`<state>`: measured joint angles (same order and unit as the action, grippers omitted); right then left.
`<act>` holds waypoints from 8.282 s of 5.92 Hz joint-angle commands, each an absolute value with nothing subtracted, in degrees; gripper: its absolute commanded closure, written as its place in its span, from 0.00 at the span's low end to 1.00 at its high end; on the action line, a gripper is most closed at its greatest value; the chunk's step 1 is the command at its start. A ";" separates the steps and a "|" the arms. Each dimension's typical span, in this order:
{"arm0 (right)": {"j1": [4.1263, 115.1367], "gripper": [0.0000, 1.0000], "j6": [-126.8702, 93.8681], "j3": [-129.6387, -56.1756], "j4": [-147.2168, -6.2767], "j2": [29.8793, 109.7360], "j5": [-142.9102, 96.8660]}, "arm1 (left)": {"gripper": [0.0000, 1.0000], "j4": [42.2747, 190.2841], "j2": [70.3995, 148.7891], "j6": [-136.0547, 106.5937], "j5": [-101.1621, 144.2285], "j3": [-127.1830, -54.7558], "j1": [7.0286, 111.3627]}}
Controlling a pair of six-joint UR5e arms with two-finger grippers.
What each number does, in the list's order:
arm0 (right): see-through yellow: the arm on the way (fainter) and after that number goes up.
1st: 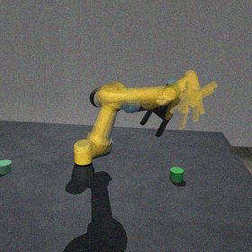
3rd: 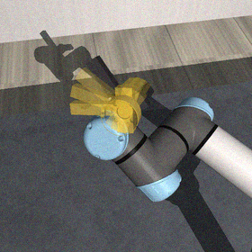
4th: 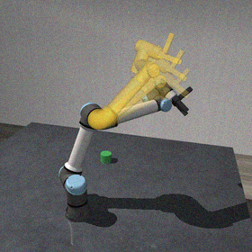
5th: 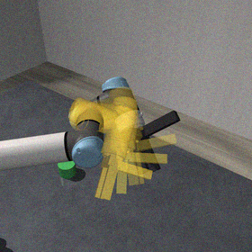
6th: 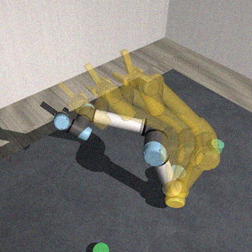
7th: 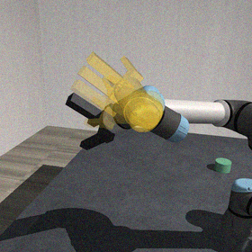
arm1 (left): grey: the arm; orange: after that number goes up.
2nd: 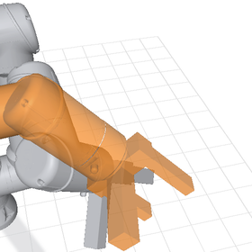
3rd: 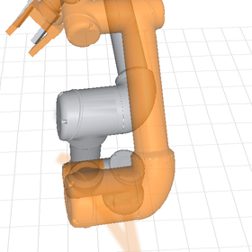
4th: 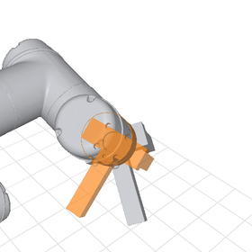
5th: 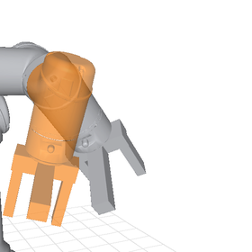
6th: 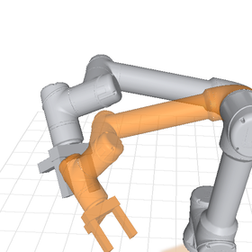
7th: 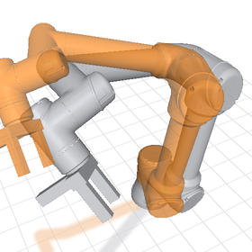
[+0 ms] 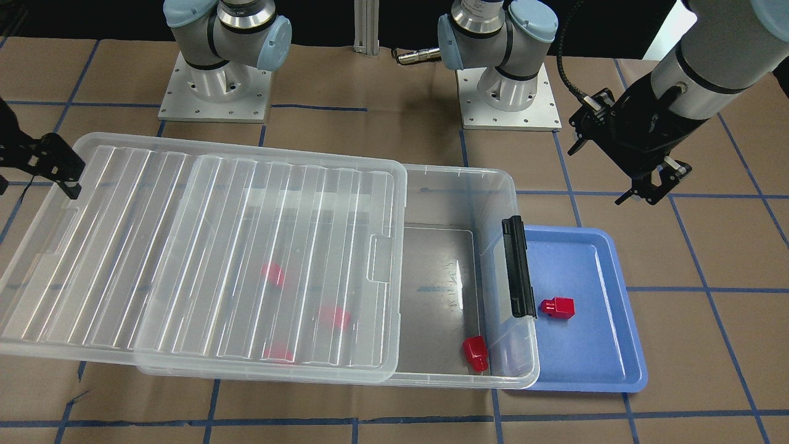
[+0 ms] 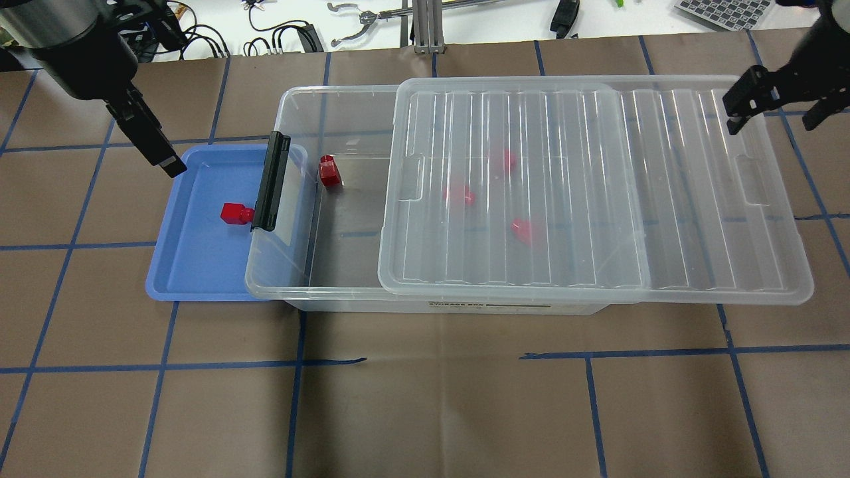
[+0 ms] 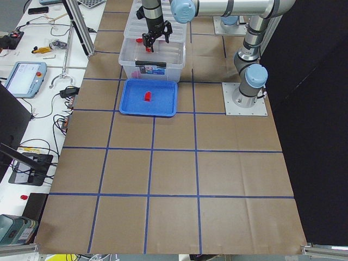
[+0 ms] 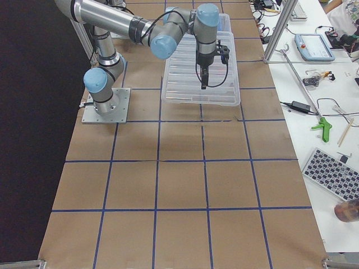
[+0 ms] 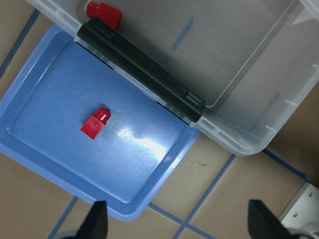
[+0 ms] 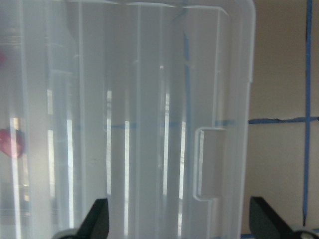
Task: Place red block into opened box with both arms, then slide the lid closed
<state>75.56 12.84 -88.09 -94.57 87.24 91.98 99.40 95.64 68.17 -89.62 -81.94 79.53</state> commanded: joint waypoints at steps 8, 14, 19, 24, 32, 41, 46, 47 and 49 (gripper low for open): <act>92.72 0.00 -5.89 -82.53 -88.94 86.48 89.91 | 0.01 60.68 102.81 101.86 -90.88 -104.85 75.51; 89.74 0.00 -5.63 -83.14 -88.07 86.75 89.48 | 0.02 53.12 113.45 101.78 -90.09 -104.50 74.70; 91.31 0.00 -5.89 -82.27 -88.68 87.28 88.77 | 0.45 51.94 115.84 102.48 -89.91 -104.77 75.06; 91.76 0.00 -5.63 -82.53 -88.86 86.48 88.86 | 0.98 54.91 110.94 102.74 -90.53 -103.45 75.85; 91.67 0.00 -5.63 -82.88 -88.77 86.66 88.94 | 0.98 80.27 101.94 85.58 -89.82 -90.70 92.05; 91.58 0.00 -5.54 -82.97 -88.59 86.66 88.95 | 0.97 52.14 110.55 83.15 -85.96 -106.43 93.87; 91.58 0.00 -5.54 -82.97 -88.51 86.66 88.86 | 0.47 49.66 113.38 82.79 -85.78 -106.35 94.39; 91.58 0.00 -5.54 -82.97 -88.51 86.66 88.86 | 0.16 49.75 113.20 82.79 -85.69 -106.17 94.05; 91.41 0.00 -5.45 -82.97 -88.51 86.57 88.94 | 0.10 51.23 111.38 82.53 -85.96 -105.21 93.69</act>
